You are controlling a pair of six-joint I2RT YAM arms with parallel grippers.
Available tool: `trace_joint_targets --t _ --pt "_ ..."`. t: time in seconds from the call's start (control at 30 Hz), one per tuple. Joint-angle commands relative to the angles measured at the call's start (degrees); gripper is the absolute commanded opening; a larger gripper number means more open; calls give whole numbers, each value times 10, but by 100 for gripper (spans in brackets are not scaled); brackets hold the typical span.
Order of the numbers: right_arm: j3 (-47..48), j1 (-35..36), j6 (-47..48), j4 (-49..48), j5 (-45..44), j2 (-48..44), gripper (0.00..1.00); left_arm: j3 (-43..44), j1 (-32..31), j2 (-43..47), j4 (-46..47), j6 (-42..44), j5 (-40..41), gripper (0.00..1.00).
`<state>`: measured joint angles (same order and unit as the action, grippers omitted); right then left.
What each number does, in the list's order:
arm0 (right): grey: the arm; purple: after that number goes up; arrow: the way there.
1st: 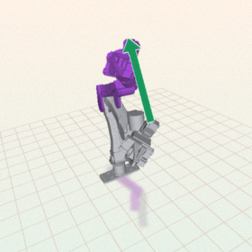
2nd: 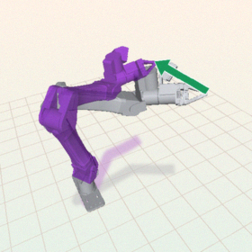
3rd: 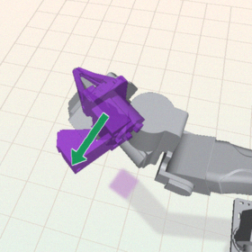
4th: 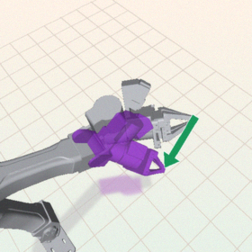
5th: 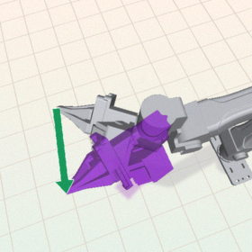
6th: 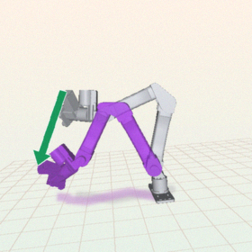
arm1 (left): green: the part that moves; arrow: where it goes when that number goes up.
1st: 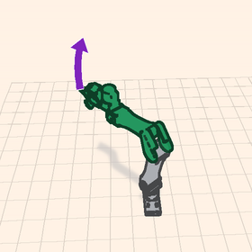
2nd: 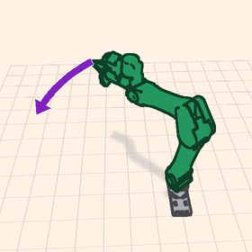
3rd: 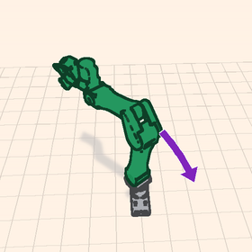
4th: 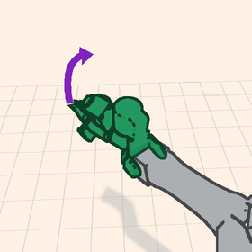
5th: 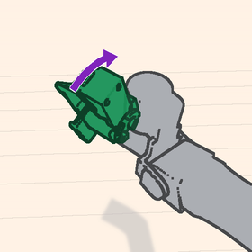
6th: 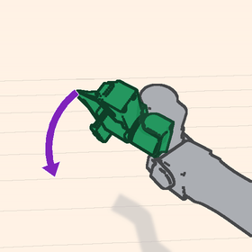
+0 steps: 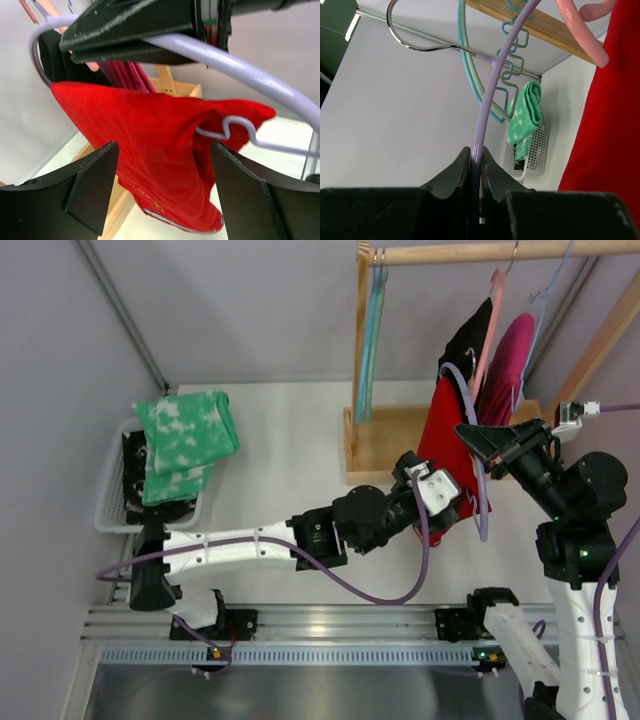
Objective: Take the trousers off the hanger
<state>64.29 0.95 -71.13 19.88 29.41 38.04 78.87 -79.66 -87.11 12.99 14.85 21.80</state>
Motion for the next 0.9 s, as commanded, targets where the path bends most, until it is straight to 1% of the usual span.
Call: trace_joint_targets --t 0.0,0.27,0.47,0.57,0.67,0.7,0.8,0.83,0.87 --pt "39 -3 -10 -123 3 -17 0 38 -3 -22 47 -4 26 80" --pt "41 -3 -13 -126 7 -17 0 63 -3 -68 50 23 62 80" --pt "46 -3 -10 -121 10 -18 0 48 2 -68 69 43 82 74" --pt "43 -4 -9 -118 11 -18 0 45 4 -68 80 48 90 64" --pt "43 -3 -8 -113 12 -17 0 47 12 -63 84 48 87 47" --pt "42 -4 -8 -112 11 -18 0 46 15 -62 84 46 85 34" --pt "40 -3 -8 -113 12 -19 0 45 24 -58 84 51 83 17" --pt "40 -4 -8 -114 12 -19 0 45 26 -57 84 51 87 5" --pt "40 -3 -8 -114 11 -17 0 43 27 -54 84 52 87 0"
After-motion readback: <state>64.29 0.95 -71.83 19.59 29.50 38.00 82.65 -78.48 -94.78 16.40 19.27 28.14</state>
